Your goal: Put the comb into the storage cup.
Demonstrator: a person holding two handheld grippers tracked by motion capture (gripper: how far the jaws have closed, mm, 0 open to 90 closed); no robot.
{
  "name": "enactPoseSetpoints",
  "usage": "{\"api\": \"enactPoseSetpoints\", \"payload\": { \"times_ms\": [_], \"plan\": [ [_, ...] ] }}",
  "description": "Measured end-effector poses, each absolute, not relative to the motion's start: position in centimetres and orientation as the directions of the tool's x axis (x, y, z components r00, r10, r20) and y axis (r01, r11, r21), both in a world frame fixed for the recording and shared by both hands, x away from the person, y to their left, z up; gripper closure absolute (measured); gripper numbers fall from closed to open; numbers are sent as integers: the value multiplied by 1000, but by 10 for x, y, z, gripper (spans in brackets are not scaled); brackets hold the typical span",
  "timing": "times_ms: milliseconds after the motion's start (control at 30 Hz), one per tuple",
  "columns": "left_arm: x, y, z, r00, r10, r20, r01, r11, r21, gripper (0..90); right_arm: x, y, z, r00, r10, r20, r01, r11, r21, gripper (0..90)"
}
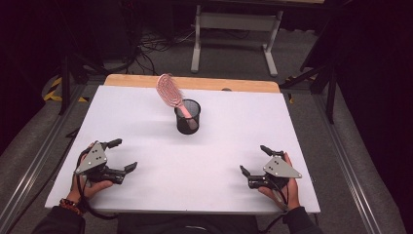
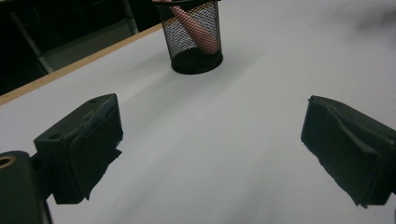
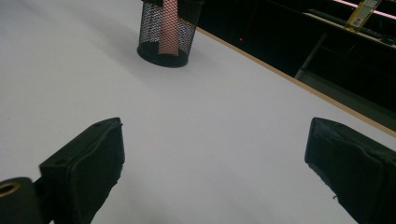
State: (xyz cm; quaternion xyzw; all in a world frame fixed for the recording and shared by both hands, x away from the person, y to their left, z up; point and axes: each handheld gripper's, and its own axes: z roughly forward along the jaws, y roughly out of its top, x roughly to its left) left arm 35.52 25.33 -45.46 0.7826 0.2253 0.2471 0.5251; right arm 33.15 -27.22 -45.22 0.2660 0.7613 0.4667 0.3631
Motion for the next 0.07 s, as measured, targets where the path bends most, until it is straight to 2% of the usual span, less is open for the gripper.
{"api": "enactPoseSetpoints", "payload": {
  "times_ms": [67],
  "plan": [
    [355, 253, -455, 776, 613, 148, 93, -344, 934, 64, 332, -273, -452, -594, 746, -302, 68, 420, 905, 59]
  ]
}}
